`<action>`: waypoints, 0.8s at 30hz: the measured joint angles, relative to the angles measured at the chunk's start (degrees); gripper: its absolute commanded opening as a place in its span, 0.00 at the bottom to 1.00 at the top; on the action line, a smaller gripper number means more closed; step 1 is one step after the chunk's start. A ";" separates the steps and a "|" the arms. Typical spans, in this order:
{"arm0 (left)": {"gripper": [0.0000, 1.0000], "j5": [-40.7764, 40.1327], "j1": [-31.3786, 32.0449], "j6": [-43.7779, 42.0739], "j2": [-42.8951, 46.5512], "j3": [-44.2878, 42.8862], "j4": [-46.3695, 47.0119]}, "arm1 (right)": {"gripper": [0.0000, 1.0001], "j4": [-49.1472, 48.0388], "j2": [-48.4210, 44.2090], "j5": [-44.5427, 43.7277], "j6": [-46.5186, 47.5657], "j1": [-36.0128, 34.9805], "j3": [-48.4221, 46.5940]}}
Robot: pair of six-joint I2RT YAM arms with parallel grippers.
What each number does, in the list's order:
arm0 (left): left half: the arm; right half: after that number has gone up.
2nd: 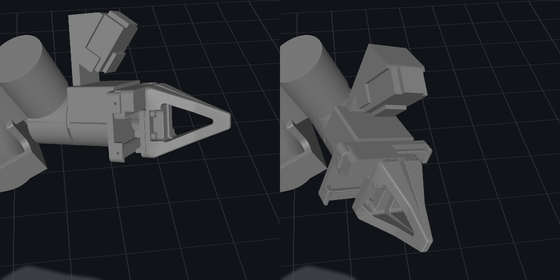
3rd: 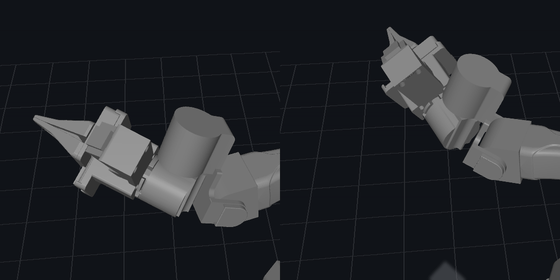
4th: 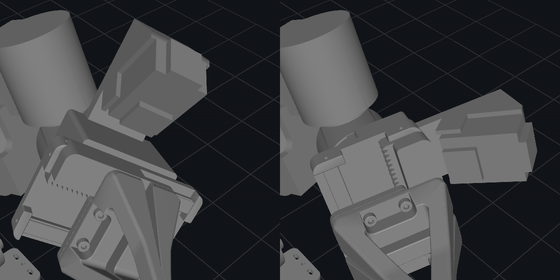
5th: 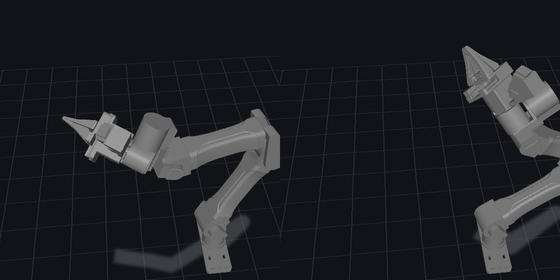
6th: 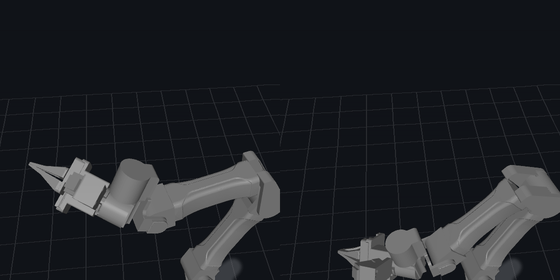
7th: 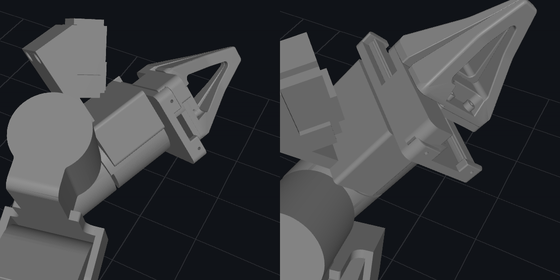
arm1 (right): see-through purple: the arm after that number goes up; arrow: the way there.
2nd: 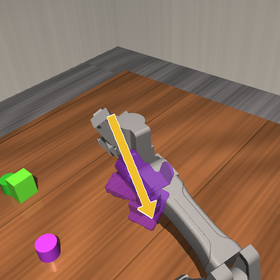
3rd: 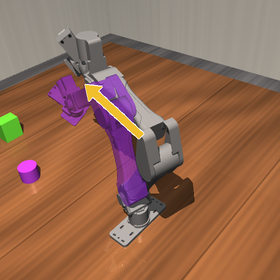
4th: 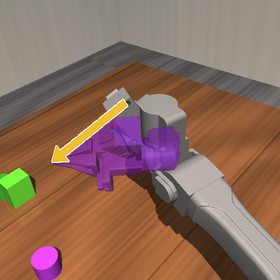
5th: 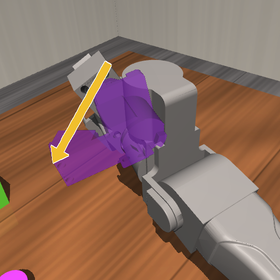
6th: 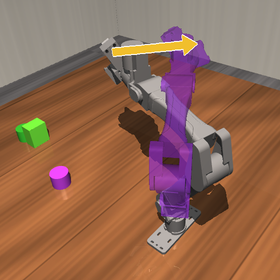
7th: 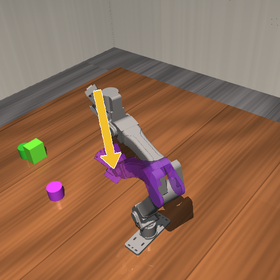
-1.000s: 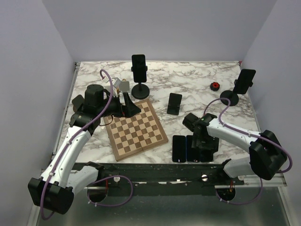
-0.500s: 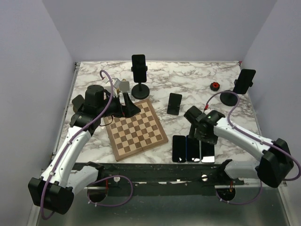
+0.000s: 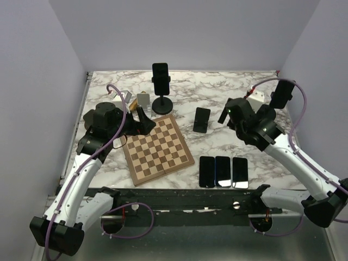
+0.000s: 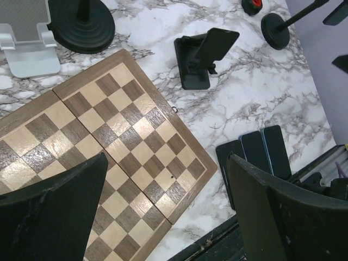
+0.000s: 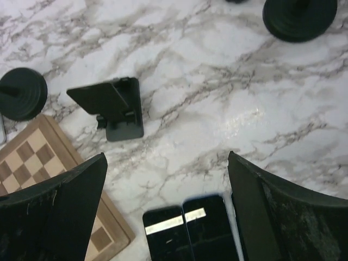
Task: Remove the phone from the phone stand
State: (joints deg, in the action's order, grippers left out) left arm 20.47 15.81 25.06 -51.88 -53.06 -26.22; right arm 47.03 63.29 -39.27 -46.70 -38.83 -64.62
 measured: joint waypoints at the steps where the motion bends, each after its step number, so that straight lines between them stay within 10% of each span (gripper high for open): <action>1: 0.99 -0.42 -0.02 0.00 0.15 0.04 0.00 | 0.99 -0.94 1.53 -0.57 2.05 0.72 -1.70; 10: 0.99 -1.95 -0.07 2.19 0.63 -4.68 1.79 | 1.00 -9.16 17.77 11.21 20.72 9.46 -20.04; 24: 0.99 -24.52 -1.46 -1.53 5.88 -4.72 11.34 | 1.00 -14.88 54.95 13.55 16.41 -5.97 -55.17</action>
State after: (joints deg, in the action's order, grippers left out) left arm -4.05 14.35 23.53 -46.00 -57.78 -14.87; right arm 32.14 118.24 -25.71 -30.28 -44.80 -119.79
